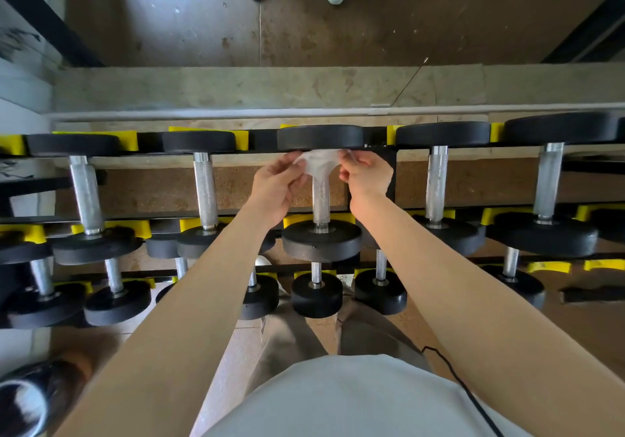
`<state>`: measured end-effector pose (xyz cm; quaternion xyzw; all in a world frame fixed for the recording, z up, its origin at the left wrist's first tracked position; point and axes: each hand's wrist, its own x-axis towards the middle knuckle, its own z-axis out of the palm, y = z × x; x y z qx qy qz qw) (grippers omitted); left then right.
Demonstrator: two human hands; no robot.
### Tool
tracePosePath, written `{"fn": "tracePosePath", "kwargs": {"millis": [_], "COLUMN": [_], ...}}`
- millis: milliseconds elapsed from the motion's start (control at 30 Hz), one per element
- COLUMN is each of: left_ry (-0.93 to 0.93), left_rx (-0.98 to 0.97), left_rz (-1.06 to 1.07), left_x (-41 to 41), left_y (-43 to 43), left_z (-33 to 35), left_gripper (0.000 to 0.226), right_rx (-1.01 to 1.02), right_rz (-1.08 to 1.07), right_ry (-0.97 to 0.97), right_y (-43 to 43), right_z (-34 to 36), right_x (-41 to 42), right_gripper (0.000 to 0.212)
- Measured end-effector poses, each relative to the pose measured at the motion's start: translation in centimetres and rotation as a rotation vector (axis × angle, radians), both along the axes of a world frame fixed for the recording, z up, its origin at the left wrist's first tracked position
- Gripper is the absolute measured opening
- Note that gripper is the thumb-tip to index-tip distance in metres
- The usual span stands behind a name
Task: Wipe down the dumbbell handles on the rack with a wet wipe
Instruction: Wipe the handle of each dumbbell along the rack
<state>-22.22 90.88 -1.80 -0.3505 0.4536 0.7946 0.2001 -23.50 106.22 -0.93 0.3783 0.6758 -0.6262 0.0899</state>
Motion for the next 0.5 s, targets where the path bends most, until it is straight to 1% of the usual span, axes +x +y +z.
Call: {"fn": "tracePosePath", "kwargs": {"millis": [67,133,300,367,400,500], "left_ry": [0.039,0.03,-0.163,-0.17,-0.144,0.014], "left_rx": [-0.087,-0.178,-0.423,-0.446,-0.424,-0.335], "left_rz": [-0.04,-0.003,0.139,0.087,0.042,-0.087], "left_x": [-0.1,-0.5,-1.4,-1.4,-1.3,-0.9], "left_y": [0.7,1.5,1.2,1.1,1.1,1.2], "left_z": [0.3,0.3,-1.4,-1.7,-1.6,-1.1], "left_gripper": [0.012,0.009,0.005,0.005,0.006,0.006], "right_rx": [0.021,0.004,-0.05,-0.003,0.019,0.086], "right_rz": [-0.038,-0.034,0.189,0.203,0.17,0.039], "right_ry": [-0.014,-0.028,0.029,0.054,0.053,0.014], "right_y": [0.6,0.8,-0.4,-0.4,-0.2,1.3], "right_z": [-0.5,-0.6,0.0,0.1,-0.1,-0.9], "right_x": [0.0,0.1,0.5,0.3,0.3,0.5], "right_gripper": [0.011,0.01,0.012,0.013,0.012,0.003]}}
